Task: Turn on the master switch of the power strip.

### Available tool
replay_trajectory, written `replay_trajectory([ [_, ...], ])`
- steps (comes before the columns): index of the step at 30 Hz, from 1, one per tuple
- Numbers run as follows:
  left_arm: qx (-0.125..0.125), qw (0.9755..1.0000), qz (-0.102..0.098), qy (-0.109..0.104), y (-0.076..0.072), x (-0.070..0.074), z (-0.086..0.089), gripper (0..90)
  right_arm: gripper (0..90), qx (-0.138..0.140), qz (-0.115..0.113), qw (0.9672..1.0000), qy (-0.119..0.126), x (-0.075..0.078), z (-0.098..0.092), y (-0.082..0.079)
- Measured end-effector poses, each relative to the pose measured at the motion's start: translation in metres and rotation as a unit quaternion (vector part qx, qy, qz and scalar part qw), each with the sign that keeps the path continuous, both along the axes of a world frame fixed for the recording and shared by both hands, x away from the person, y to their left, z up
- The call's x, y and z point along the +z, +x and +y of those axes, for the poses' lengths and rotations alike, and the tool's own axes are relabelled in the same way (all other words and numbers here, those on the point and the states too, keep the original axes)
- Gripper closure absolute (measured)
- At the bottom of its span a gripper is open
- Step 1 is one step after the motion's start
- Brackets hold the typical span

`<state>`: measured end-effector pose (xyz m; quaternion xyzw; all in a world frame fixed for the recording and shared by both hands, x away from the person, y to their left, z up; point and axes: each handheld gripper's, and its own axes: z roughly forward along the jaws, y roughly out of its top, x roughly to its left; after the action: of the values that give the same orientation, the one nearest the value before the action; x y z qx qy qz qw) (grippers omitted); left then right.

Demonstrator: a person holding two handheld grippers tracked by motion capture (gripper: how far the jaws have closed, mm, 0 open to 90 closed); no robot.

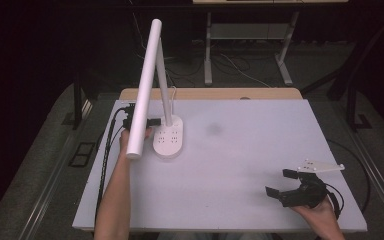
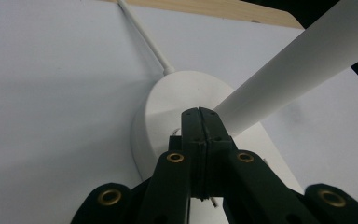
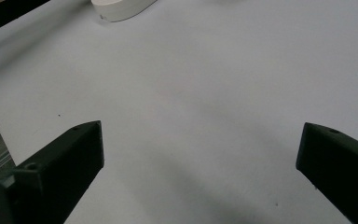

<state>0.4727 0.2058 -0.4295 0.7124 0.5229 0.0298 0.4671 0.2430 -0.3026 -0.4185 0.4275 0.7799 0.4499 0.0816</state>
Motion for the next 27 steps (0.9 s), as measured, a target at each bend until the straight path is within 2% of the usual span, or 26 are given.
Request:
replay_trajectory([
  [10, -0.012, 0.9998, -0.009, 0.013, 0.001, -0.0051, -0.0071, 90.0, 0.2, 0.0, 0.0, 1.0, -0.001, -0.0001, -0.0004, 0.0002],
  [20, -0.007, 0.9995, -0.015, 0.026, 0.0018, -0.0041, -0.0077, 90.0, 0.2, 0.003, 0.001, 1.0, -0.002, 0.0, 0.0002, -0.0001],
  [25, -0.01, 0.9994, -0.011, 0.03, 0.0032, -0.0038, -0.0081, 90.0, 0.1, 0.006, 0.0, 1.0, -0.004, -0.0003, 0.0009, 0.0002],
  [27, -0.011, 0.9995, -0.001, 0.031, 0.0046, -0.0026, -0.008, 90.0, 0.2, 0.006, 0.001, 1.0, -0.004, -0.0004, 0.0013, 0.0001],
])
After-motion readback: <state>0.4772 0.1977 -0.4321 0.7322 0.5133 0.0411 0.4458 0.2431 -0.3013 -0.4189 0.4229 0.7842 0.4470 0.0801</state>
